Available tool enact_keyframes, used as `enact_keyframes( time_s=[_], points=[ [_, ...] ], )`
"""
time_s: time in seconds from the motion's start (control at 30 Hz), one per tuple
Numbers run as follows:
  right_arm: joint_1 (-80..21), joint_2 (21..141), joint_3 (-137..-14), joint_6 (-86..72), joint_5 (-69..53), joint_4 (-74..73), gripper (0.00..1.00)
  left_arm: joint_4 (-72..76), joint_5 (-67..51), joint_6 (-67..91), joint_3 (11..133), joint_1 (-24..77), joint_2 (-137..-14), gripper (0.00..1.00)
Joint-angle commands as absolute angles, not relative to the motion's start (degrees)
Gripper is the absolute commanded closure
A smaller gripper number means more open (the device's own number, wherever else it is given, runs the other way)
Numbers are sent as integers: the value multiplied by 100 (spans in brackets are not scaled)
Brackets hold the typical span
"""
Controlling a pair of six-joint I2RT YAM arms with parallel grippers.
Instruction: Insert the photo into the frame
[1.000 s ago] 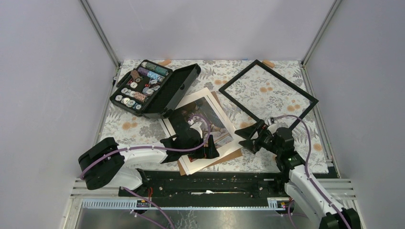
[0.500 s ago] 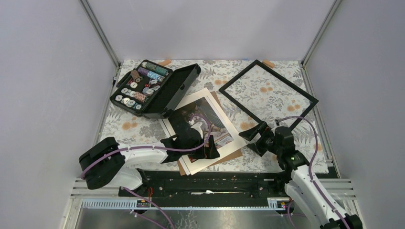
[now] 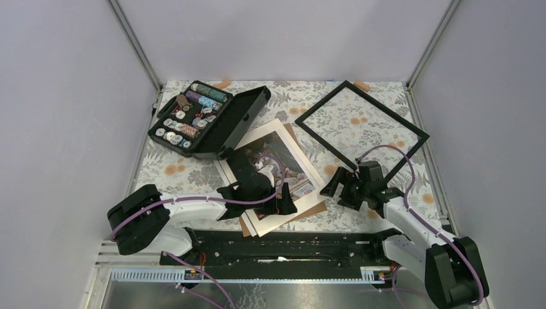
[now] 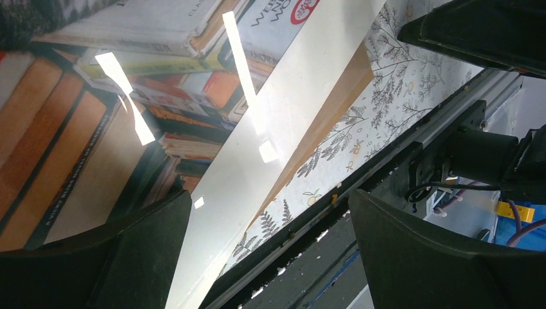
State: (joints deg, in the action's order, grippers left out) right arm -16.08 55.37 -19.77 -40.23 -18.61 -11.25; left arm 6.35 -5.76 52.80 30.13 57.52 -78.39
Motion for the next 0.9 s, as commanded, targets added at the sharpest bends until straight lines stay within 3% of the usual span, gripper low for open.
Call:
enact_keyframes(
  time_s=[0.0, 0.37, 0.57, 0.87],
  points=[
    [-1624, 5816, -1789, -3846, -2611, -281, 2, 389, -712, 5291, 2843, 5767, -8055, 1],
    [-1626, 6309, -1697, -4559, -3322, 431, 8, 461, -720, 5352, 2769, 5766, -8068, 1],
    [-1626, 5655, -1359, -5552, -3700, 815, 8, 508, -741, 5387, 2734, 5766, -8060, 1],
    [-1627, 4772, -580, -7154, -3545, 2052, 0, 560, -795, 5407, 2742, 5766, -8085, 1]
  ],
)
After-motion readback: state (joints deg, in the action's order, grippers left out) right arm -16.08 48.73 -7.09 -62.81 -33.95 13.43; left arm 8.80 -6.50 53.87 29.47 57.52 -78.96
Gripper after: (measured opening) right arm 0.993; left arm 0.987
